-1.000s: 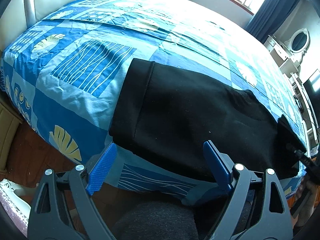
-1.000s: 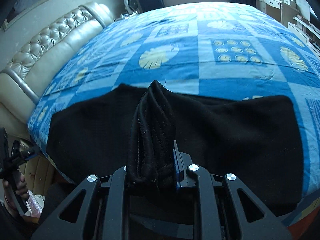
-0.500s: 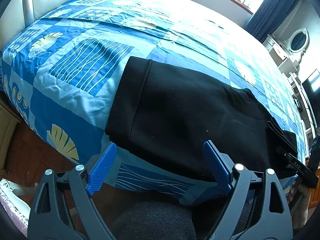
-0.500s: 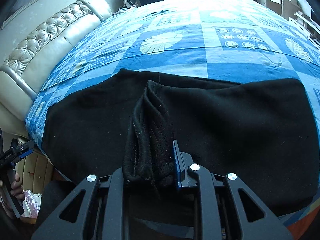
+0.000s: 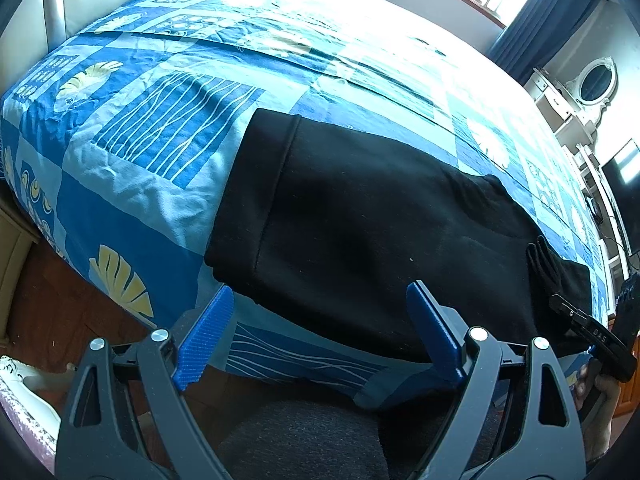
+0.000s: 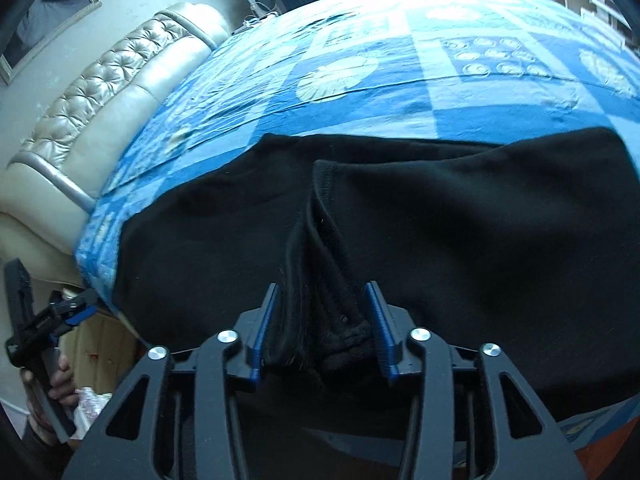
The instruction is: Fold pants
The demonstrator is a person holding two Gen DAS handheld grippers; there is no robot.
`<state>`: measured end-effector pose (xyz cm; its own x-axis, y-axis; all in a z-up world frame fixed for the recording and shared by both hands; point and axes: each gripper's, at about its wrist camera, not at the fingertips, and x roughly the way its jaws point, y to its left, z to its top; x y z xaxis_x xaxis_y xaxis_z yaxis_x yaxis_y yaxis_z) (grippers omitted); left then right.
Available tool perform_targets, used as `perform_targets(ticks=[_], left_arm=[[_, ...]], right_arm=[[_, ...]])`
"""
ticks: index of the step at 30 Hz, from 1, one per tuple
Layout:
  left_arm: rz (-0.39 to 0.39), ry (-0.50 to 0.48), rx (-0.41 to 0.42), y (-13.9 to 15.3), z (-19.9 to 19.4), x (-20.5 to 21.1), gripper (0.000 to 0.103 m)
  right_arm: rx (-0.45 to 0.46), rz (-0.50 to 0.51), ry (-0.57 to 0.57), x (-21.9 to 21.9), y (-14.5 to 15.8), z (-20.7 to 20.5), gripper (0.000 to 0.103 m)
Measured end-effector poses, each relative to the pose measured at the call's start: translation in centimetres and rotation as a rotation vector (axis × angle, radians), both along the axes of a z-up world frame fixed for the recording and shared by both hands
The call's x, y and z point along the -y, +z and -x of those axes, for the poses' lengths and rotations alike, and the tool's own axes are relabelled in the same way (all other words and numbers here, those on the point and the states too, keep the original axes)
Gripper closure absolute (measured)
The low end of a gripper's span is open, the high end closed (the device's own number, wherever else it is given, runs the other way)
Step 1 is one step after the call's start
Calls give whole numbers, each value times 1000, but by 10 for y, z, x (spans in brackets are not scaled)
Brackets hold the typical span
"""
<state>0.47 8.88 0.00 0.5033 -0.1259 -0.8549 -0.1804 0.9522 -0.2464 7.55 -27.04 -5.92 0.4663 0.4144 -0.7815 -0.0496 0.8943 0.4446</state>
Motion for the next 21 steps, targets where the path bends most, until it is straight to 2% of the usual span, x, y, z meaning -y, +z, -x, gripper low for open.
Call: perform_targets(ticks=[3, 7, 14, 19, 21], left_arm=[[2, -1, 0, 0, 0, 0, 15], [2, -1, -1, 0, 1, 0, 15], [6, 1, -3, -1, 1, 3, 15], [6, 2, -4, -2, 1, 3, 15], [10, 3, -6, -2, 1, 3, 15]], right_arm=[[-22, -57, 33, -8, -1, 0, 58], [-26, -40, 58, -20, -4, 1, 54], [-32, -84, 62, -26, -14, 3, 46], [40, -158, 71, -5, 16, 2, 46], [117, -156, 21, 27, 41, 1, 46]])
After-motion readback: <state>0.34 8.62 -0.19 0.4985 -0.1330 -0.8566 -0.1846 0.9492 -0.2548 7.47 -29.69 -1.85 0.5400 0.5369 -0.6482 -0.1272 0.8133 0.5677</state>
